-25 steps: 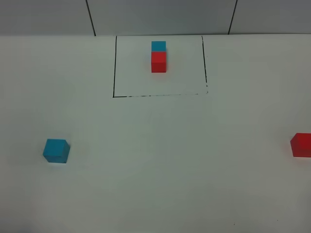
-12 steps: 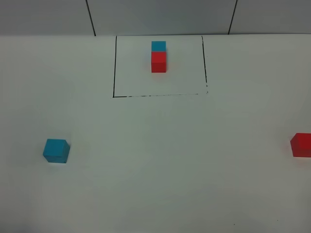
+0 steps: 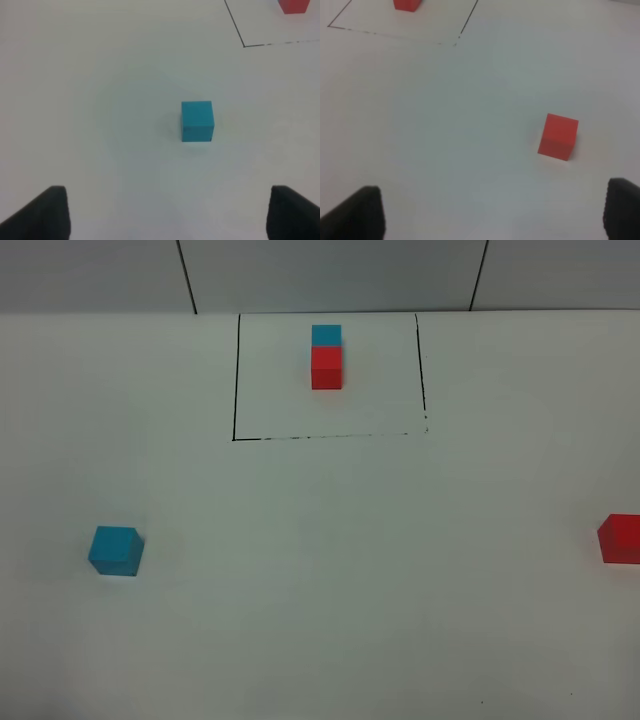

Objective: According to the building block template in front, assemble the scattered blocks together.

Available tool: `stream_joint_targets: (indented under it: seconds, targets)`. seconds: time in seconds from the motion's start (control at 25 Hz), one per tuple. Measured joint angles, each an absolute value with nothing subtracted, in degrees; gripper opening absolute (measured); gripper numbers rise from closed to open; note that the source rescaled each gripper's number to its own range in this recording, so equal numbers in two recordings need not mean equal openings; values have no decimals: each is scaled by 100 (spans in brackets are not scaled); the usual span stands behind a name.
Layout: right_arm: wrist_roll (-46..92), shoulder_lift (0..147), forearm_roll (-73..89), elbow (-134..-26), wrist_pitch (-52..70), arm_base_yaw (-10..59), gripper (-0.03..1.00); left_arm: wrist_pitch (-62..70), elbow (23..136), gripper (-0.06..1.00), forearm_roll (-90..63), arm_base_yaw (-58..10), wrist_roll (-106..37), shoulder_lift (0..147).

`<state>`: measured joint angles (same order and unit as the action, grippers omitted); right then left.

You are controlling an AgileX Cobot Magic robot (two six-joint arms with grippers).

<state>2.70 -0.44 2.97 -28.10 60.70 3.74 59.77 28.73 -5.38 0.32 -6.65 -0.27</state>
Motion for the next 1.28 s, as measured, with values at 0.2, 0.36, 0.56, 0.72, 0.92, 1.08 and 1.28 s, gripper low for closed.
stream_joint_targets:
  seconds: [0.2, 0.36, 0.56, 0.72, 0.92, 1.08, 1.28]
  targets:
    - [270, -44, 297, -2810, 6070, 374, 76, 5977, 2873, 73, -538, 32, -665, -27]
    - [270, -44, 297, -2810, 6070, 374, 76, 5977, 2873, 73, -538, 32, -636, 150]
    - [270, -44, 297, -2810, 6070, 374, 76, 5977, 2995, 74, -532, 32, -554, 1245]
    - [270, -44, 297, -2810, 6070, 374, 76, 6035, 3486, 74, -560, 32, -465, 2715]
    - [270, -44, 297, -2810, 6070, 374, 76, 5965, 4305, 74, -687, 32, -362, 4540]
    - [265, -44, 297, -2810, 6070, 374, 76, 5809, 4745, 74, -693, 32, -276, 5796]
    - [265, -44, 297, -2810, 6070, 374, 76, 5317, 5004, 74, -744, -30, -262, 7178]
